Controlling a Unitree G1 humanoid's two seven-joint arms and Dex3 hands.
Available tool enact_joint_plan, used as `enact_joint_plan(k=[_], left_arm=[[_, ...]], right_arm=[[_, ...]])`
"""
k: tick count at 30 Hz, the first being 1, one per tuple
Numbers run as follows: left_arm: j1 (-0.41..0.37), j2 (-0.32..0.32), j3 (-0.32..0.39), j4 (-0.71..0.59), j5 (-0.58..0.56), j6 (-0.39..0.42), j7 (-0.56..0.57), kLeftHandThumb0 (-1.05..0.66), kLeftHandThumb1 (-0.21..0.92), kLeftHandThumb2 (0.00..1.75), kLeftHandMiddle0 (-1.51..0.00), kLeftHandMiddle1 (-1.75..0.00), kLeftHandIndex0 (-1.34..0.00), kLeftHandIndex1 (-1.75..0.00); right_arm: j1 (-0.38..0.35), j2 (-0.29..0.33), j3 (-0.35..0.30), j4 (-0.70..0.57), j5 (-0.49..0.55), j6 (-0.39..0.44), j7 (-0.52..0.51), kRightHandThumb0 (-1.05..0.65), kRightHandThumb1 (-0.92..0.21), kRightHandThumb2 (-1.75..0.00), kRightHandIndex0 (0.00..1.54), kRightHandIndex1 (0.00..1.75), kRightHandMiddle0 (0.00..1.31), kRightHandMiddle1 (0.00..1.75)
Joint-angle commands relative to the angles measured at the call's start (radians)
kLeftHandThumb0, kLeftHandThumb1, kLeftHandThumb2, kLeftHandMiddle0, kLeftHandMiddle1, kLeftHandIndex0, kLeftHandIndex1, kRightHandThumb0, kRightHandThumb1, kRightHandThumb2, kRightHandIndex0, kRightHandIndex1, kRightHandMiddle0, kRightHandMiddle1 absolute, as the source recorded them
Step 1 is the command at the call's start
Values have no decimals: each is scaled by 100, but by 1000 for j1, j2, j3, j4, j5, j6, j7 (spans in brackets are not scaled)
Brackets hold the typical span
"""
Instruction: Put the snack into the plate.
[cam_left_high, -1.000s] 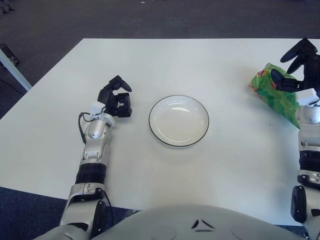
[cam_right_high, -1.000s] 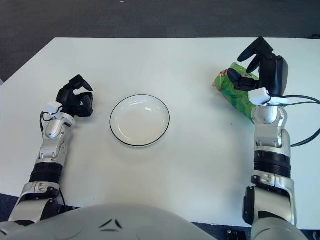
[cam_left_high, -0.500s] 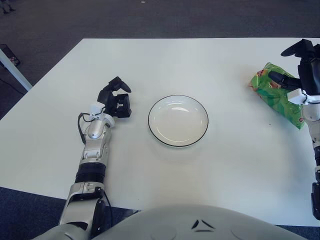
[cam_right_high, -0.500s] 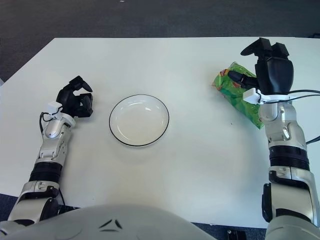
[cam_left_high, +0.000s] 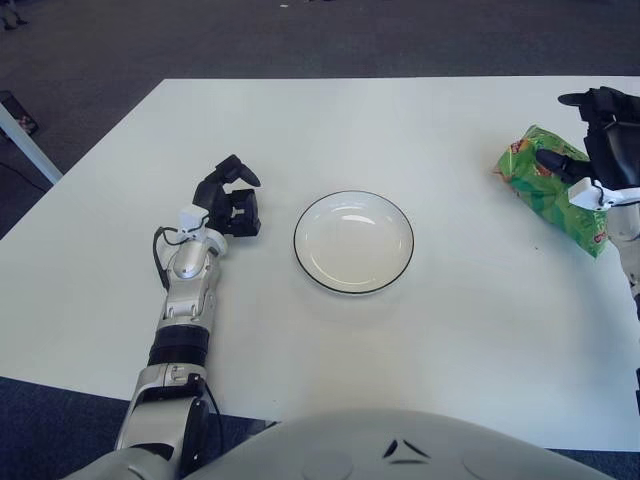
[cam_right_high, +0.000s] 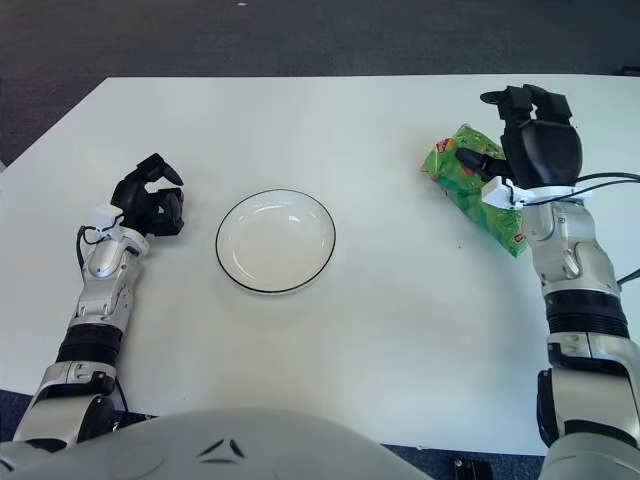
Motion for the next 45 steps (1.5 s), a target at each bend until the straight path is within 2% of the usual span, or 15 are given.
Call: enact_joint_plan(k=[1, 5, 10, 21, 25, 31, 35, 41, 45], left_arm=[[172, -79, -8, 142, -8, -17, 2, -51, 25, 140, -136, -175, -67, -175], [172, -81, -7, 137, -10, -14, 6, -51, 25, 140, -136, -175, -67, -175], [172, -82, -6, 137, -8, -16, 13, -51, 24, 141, -136, -175, -68, -175], [176, -83, -10, 127, -8, -16, 13, -51, 23, 142, -136, -175, -68, -175], [176, -84, -10, 126, -9, -18, 12, -52, 23, 143, -136, -175, -69, -175], [176, -84, -10, 123, -9, -20, 12, -52, 22, 143, -136, -175, -69, -175], [175, -84, -9, 123, -12, -22, 9, -52, 22, 144, -136, -175, -70, -175], [179, -85, -10, 112, -13, -20, 11, -52, 21, 145, -136, -175, -70, -175], [180, -87, -9, 108, -15, -20, 12, -53, 20, 146, -136, -175, -71, -175]], right_arm=[[-14, -16, 17, 13, 58, 30, 102, -105, -92, -95, 0, 0, 0, 24], [-6, -7, 13, 10, 106, 56, 182, -105, -92, -96, 0, 0, 0, 9], [8, -2, 11, 3, 137, 68, 226, -105, -92, -96, 0, 0, 0, 1], [14, 4, 21, 14, 153, 108, 275, -105, -92, -96, 0, 0, 0, 0], [2, 5, 37, 59, 157, 111, 289, -105, -92, -98, 0, 0, 0, 0], [-12, -14, 65, 77, 158, 141, 360, -105, -92, -101, 0, 0, 0, 0], [-40, -39, 108, 137, 142, 146, 440, -105, -92, -103, 0, 0, 0, 0], [-112, -97, 206, 205, 88, 188, 623, -105, -92, -105, 0, 0, 0, 0], [-154, -119, 262, 241, 55, 193, 693, -105, -92, -105, 0, 0, 0, 0]])
